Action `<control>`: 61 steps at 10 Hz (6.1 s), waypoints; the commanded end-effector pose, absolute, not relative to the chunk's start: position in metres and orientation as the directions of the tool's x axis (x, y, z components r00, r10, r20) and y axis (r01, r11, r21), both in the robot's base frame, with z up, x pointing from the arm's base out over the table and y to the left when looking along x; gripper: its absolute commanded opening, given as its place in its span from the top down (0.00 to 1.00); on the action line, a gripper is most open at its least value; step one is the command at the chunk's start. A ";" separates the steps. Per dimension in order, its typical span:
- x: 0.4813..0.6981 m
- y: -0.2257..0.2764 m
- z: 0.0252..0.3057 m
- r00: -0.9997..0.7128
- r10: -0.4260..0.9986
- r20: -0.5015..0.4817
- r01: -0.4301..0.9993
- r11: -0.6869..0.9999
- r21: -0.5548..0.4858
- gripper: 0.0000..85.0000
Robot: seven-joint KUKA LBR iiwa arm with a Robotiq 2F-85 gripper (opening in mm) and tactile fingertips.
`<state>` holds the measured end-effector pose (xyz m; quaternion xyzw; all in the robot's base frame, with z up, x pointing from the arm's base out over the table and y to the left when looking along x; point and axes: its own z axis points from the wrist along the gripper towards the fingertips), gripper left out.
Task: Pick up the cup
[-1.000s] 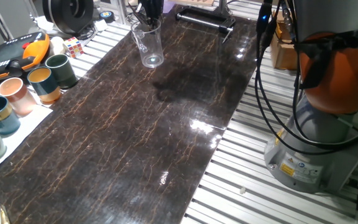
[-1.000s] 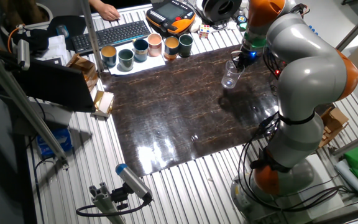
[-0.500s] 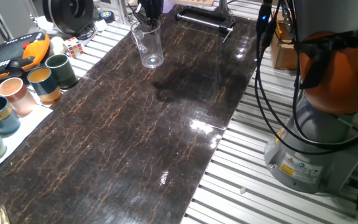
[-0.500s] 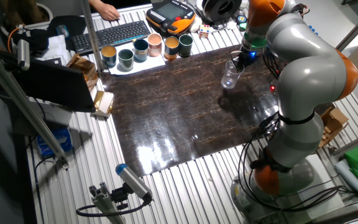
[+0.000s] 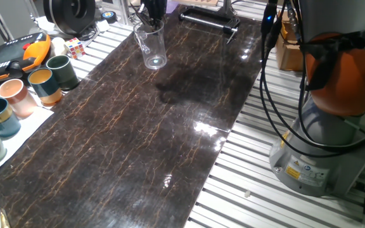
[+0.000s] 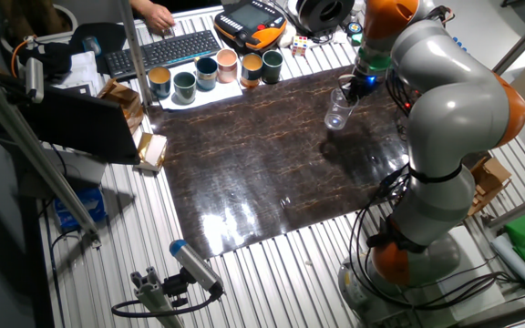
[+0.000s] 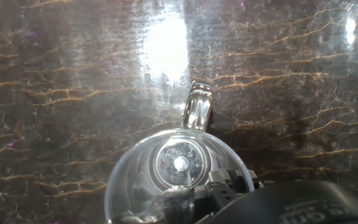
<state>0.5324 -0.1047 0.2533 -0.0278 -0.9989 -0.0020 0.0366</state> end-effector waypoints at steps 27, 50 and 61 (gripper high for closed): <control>0.531 -0.105 0.249 -0.997 -0.031 0.075 -0.033 0.999 -0.019 0.99; 0.527 -0.103 0.248 -0.997 -0.041 0.059 -0.043 0.999 -0.031 0.99; 0.531 -0.104 0.255 -0.994 0.059 0.094 0.060 0.998 0.012 0.99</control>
